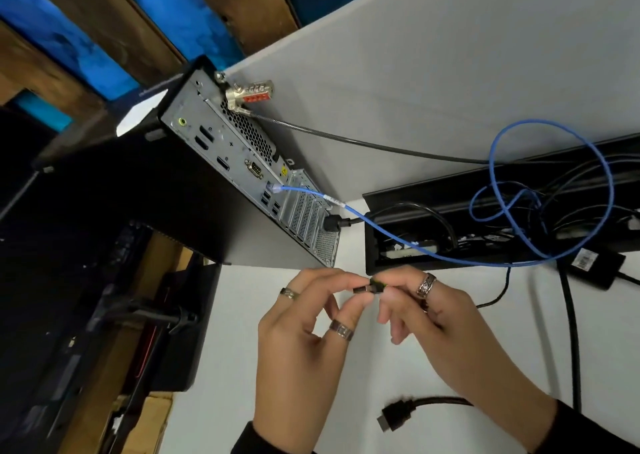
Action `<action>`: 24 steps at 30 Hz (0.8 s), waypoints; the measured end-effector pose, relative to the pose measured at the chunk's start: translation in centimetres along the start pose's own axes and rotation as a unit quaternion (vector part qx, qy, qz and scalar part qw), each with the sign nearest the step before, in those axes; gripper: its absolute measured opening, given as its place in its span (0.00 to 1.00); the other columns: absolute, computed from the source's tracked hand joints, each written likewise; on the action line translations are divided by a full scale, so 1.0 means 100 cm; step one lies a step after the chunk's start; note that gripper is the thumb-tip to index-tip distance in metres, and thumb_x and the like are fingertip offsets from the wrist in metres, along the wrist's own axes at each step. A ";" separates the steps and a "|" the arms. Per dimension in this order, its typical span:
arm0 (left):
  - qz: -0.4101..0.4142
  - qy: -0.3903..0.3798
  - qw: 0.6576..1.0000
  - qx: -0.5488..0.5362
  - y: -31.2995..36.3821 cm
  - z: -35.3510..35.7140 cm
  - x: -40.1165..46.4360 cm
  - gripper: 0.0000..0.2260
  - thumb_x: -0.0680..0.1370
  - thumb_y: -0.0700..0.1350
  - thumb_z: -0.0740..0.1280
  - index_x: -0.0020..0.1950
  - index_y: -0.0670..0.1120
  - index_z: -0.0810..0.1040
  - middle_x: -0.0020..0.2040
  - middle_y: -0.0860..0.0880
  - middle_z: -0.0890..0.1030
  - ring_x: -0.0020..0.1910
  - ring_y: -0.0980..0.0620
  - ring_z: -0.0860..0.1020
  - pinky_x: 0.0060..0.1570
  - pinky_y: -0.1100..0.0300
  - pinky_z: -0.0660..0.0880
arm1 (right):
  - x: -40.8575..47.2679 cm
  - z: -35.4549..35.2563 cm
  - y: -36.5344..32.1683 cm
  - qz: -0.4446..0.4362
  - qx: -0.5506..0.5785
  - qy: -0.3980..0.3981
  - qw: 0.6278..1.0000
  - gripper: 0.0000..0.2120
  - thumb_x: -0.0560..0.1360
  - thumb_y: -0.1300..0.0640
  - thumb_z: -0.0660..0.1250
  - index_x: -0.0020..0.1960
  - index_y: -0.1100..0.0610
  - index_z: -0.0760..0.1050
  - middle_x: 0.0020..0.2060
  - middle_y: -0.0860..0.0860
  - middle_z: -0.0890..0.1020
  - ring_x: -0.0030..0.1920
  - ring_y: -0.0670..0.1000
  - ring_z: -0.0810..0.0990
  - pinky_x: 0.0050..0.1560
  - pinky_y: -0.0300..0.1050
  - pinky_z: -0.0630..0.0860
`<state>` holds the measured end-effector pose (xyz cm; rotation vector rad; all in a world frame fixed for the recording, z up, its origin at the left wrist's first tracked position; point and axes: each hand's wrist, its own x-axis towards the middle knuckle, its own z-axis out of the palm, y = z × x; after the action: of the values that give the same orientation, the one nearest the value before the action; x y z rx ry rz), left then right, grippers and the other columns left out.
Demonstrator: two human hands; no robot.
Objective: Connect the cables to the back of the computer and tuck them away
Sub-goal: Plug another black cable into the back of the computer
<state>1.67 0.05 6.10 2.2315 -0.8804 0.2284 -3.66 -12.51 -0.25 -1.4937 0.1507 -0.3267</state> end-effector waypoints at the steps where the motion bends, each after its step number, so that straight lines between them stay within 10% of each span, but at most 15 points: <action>1: 0.009 -0.001 1.000 0.012 0.000 -0.001 0.001 0.05 0.71 0.49 0.68 0.46 0.56 0.79 0.44 0.59 0.78 0.37 0.61 0.74 0.41 0.77 0.68 | 0.001 0.001 0.001 0.001 0.009 -0.001 1.000 0.09 0.74 0.54 0.59 0.43 0.44 0.76 0.31 0.49 0.78 0.28 0.49 0.75 0.35 0.43 0.79; 14: 0.001 -0.002 1.000 -0.016 -0.006 -0.012 0.029 0.05 0.70 0.51 0.69 0.45 0.56 0.80 0.44 0.58 0.80 0.38 0.60 0.76 0.42 0.74 0.71 | 0.021 0.002 -0.004 -0.081 -0.066 0.036 0.994 0.09 0.72 0.43 0.57 0.45 0.43 0.75 0.27 0.53 0.73 0.24 0.44 0.65 0.26 0.31 0.61; 21: 0.129 0.056 0.981 0.133 0.005 -0.059 0.093 0.07 0.77 0.44 0.65 0.52 0.45 0.80 0.49 0.51 0.78 0.49 0.48 0.77 0.52 0.56 0.75 | 0.059 0.014 -0.004 -0.087 -0.189 0.083 0.975 0.11 0.74 0.43 0.58 0.45 0.46 0.76 0.25 0.39 0.73 0.29 0.43 0.73 0.31 0.34 0.68; 24: 0.169 0.079 0.956 0.228 0.004 -0.080 0.119 0.08 0.79 0.42 0.63 0.53 0.43 0.80 0.50 0.51 0.76 0.51 0.48 0.75 0.54 0.64 0.68 | 0.070 0.025 -0.011 -0.106 -0.281 0.118 0.947 0.07 0.75 0.50 0.64 0.45 0.51 0.78 0.30 0.45 0.81 0.30 0.47 0.78 0.30 0.44 0.73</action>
<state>11.09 -0.92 16.88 2.4149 -1.2128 0.8325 3.59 -12.34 1.70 -2.0396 0.2931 -0.6782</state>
